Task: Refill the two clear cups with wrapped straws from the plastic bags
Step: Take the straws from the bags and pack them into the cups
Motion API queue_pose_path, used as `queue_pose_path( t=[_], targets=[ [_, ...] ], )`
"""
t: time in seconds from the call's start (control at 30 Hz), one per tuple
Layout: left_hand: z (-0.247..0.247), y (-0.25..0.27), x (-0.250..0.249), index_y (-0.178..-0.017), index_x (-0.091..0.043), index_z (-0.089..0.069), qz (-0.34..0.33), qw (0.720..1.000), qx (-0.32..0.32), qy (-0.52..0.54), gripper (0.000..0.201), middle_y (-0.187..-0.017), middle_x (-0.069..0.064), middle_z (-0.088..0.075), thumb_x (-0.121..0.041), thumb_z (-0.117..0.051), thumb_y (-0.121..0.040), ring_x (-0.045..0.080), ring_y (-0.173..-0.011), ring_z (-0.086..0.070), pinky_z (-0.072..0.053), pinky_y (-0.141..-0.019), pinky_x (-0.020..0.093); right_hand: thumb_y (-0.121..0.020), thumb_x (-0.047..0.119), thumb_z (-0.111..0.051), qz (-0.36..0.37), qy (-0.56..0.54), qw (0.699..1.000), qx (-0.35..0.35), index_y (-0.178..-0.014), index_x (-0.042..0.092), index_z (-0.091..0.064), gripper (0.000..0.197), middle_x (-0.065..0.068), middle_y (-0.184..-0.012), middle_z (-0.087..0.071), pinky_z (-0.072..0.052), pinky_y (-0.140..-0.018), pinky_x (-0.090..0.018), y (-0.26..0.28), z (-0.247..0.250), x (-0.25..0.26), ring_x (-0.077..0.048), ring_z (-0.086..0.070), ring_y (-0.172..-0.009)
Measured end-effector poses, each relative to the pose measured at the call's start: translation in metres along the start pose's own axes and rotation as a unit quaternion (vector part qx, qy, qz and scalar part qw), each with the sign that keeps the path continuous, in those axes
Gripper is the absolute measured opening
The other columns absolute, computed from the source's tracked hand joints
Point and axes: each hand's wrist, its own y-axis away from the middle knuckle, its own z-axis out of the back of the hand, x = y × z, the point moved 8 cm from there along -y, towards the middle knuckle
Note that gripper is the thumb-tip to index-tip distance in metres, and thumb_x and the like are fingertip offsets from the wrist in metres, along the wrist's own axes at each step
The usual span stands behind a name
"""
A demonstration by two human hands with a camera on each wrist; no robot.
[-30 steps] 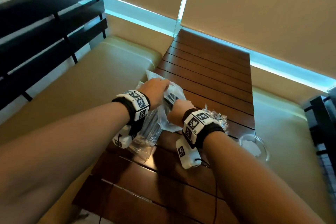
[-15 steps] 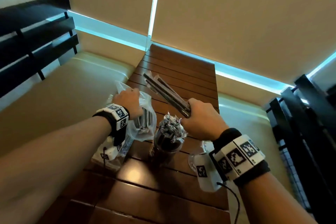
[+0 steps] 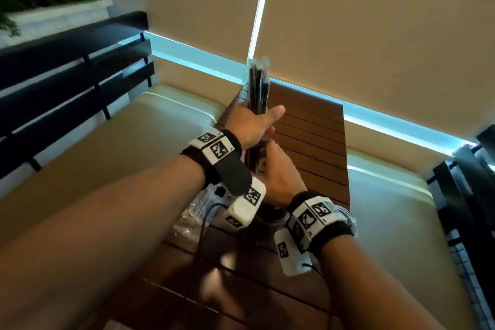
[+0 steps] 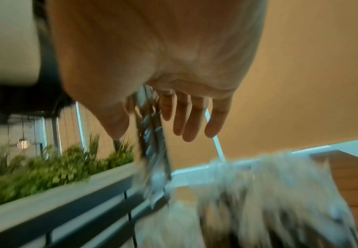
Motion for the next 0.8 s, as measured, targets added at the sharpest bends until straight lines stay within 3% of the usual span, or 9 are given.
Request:
queue_pose_path(
  t=[0.07,0.13,0.2,0.33,0.43,0.5,0.57,0.7,0.8],
  targets=[
    [0.006,0.004,-0.007,-0.077,-0.016,-0.061,-0.073,0.988,0.002,-0.136,0.025,-0.071,-0.001,-0.063,-0.037,-0.073,-0.083,0.016,-0.071,-0.065,-0.054,-0.069,0.031,-0.085,0.04,-0.06,0.026,-0.053,0.994,-0.092,-0.127,0.023,-0.048,0.047,0.006,-0.121,-0.057,-0.051,-0.09,-0.029,0.004,0.038,0.007,-0.006,-0.056,-0.105],
    [0.012,0.009,-0.003,-0.066,-0.023,-0.05,-0.104,0.965,-0.006,-0.242,0.032,-0.066,-0.005,-0.055,-0.034,-0.074,-0.083,0.012,-0.061,-0.053,-0.043,-0.058,0.026,-0.091,0.037,-0.048,0.042,-0.142,0.958,-0.245,-0.123,0.021,-0.054,0.036,0.008,-0.115,-0.06,-0.046,-0.083,-0.02,0.011,0.093,0.018,0.001,-0.056,-0.1],
    [0.013,0.011,0.006,-0.069,-0.024,-0.05,-0.119,0.944,-0.003,-0.307,0.029,-0.066,-0.01,-0.05,-0.032,-0.073,-0.084,0.011,-0.061,-0.048,-0.038,-0.06,0.024,-0.097,0.043,-0.031,0.06,-0.153,0.934,-0.319,-0.122,0.02,-0.054,0.041,0.006,-0.112,-0.059,-0.042,-0.08,-0.019,0.013,0.128,0.038,-0.005,-0.056,-0.1],
    [-0.006,0.023,-0.002,-0.082,-0.02,-0.057,-0.201,0.918,0.01,-0.34,0.012,-0.067,-0.012,-0.05,-0.022,-0.067,-0.086,0.012,-0.064,-0.05,-0.031,-0.055,0.011,-0.105,0.042,-0.02,0.071,-0.022,0.981,-0.181,-0.116,0.009,-0.059,0.052,-0.005,-0.11,-0.063,-0.042,-0.085,-0.018,-0.005,0.098,0.068,-0.018,-0.057,-0.102],
    [-0.019,0.021,-0.001,-0.092,-0.005,-0.065,-0.2,0.93,0.032,-0.305,0.008,-0.077,-0.005,-0.058,-0.008,-0.06,-0.088,0.014,-0.075,-0.054,-0.041,-0.063,0.016,-0.106,0.038,-0.028,0.081,-0.047,0.984,-0.15,-0.125,0.012,-0.058,0.044,-0.004,-0.116,-0.065,-0.046,-0.096,-0.035,-0.002,0.073,0.068,-0.013,-0.058,-0.102],
    [-0.02,0.018,0.009,-0.088,-0.015,-0.064,-0.185,0.936,0.036,-0.298,0.004,-0.079,-0.007,-0.063,-0.014,-0.061,-0.087,0.008,-0.07,-0.057,-0.044,-0.062,0.024,-0.103,0.048,-0.029,0.096,-0.076,0.985,-0.125,-0.146,0.019,-0.039,0.053,-0.004,-0.14,-0.052,-0.04,-0.105,-0.033,0.0,0.065,0.062,-0.013,-0.05,-0.123],
    [-0.012,0.016,0.013,-0.07,-0.024,-0.056,-0.173,0.945,0.023,-0.276,0.019,-0.067,-0.011,-0.059,-0.019,-0.066,-0.085,0.001,-0.06,-0.053,-0.041,-0.054,0.017,-0.095,0.061,-0.033,0.091,-0.091,0.984,-0.122,-0.155,0.026,-0.016,0.071,-0.004,-0.152,-0.037,-0.037,-0.105,-0.03,0.007,0.061,0.039,-0.012,-0.041,-0.133],
    [0.006,0.015,0.019,-0.063,-0.012,-0.052,-0.133,0.985,0.007,-0.108,0.038,-0.059,-0.002,-0.052,-0.038,-0.077,-0.076,0.021,-0.062,-0.058,-0.054,-0.07,0.039,-0.067,0.084,-0.057,-0.087,-0.071,0.985,-0.131,-0.154,0.033,0.003,0.117,-0.003,-0.16,-0.02,-0.031,-0.114,-0.049,0.044,0.03,-0.061,-0.018,-0.027,-0.144],
    [0.005,0.016,0.035,-0.07,-0.003,-0.057,-0.095,0.994,0.009,-0.056,0.037,-0.065,0.008,-0.059,-0.032,-0.077,-0.078,0.031,-0.077,-0.068,-0.054,-0.085,0.052,-0.06,0.064,-0.082,-0.191,-0.125,0.971,-0.065,-0.155,0.023,0.007,0.137,-0.004,-0.162,-0.016,-0.025,-0.118,-0.037,0.067,-0.019,-0.113,-0.018,-0.024,-0.146]
  ],
)
